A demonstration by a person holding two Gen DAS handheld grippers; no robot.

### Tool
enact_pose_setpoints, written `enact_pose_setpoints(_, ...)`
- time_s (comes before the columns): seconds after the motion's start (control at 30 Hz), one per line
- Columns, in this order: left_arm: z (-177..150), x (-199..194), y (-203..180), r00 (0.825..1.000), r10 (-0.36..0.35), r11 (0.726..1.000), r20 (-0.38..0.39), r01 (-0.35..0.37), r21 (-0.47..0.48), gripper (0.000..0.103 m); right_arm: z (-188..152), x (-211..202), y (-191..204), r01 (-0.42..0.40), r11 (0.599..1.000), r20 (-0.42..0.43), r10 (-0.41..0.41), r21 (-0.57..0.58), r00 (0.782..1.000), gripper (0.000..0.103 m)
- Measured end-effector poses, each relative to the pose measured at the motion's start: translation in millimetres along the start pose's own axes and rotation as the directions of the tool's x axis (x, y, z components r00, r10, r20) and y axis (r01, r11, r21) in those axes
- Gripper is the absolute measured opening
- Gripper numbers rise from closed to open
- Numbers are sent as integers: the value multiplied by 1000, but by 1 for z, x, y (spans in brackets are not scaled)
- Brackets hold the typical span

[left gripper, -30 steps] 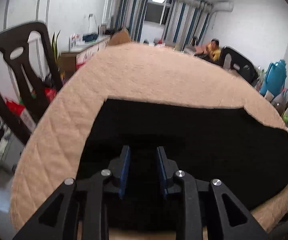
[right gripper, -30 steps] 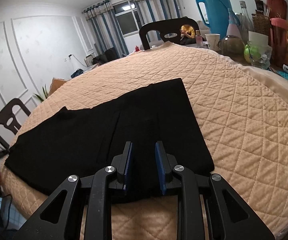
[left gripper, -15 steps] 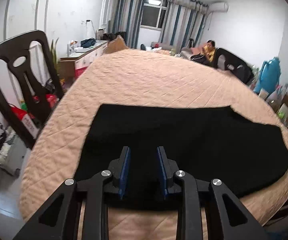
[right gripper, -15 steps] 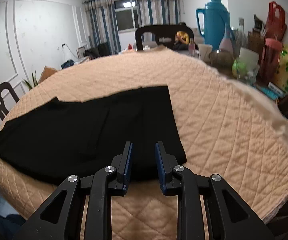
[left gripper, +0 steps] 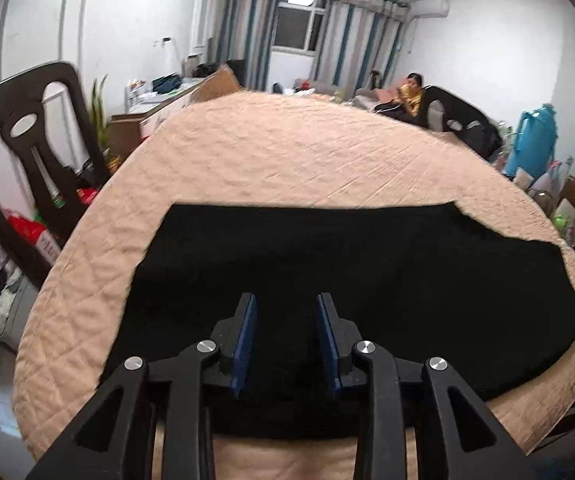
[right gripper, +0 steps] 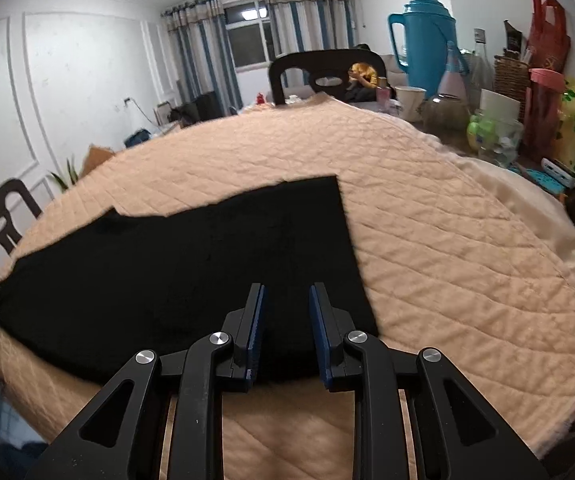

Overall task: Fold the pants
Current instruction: 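Pull the folded pants edge with both grippers to smooth it flat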

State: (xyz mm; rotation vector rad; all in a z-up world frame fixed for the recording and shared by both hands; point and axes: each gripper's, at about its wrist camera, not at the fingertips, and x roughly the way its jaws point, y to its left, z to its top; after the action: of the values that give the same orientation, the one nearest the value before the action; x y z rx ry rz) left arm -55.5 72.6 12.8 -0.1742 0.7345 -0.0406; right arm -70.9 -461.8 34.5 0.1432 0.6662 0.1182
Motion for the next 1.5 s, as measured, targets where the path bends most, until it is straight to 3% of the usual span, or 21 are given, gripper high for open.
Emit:
enact_pose_setpoints(0.1,10,12,-12,999,-48,999,-6,48,25,43,7,16,21,-47,998,-8,47,-28,999,23)
enact_pose_setpoints(0.27,17,43,-23,996,-42,998,-77,45,43,43,12,35,53,-116,989,-35,113,-91,993,23)
enact_pose_setpoints(0.4,19,38,-8,998,-10,1000,-66,12,22,43,10,50,29,-32,999,-80,29,-37,996,23)
enact_pose_setpoints(0.53,16,26,32,999,3,997,-46,-7,-72,43,10,39,-8,-105,991,-50,110,85,993,23)
enact_pose_setpoints(0.63,12,16,57,996,88,988,-29,-91,-122,43,9,31,-10,35,998,-38,-33,47,999,24)
enact_pose_setpoints(0.7,9,11,69,996,82,985,-21,-84,-153,43,9,28,-14,31,997,-33,-29,68,999,24)
enact_pose_setpoints(0.83,13,6,60,994,112,987,-9,-112,-113,43,14,32,-2,4,999,-31,-2,51,1000,25)
enact_pose_setpoints(1.0,32,30,48,996,60,995,-61,-64,-77,44,28,48,18,-20,1000,-56,20,6,998,25)
enact_pose_setpoints(1.03,34,40,51,993,74,993,-91,-82,-88,43,32,53,19,-16,1000,-71,17,8,997,25)
enact_pose_setpoints(1.23,41,42,61,985,154,982,-83,-161,-95,43,39,70,2,43,998,-103,-38,45,994,25)
enact_pose_setpoints(1.33,36,34,60,977,195,973,-81,-204,-107,44,36,64,-3,15,998,-90,-9,66,996,25)
enact_pose_setpoints(1.5,14,-1,38,985,174,982,-15,-174,-73,44,25,39,14,17,1000,-40,-17,-1,999,26)
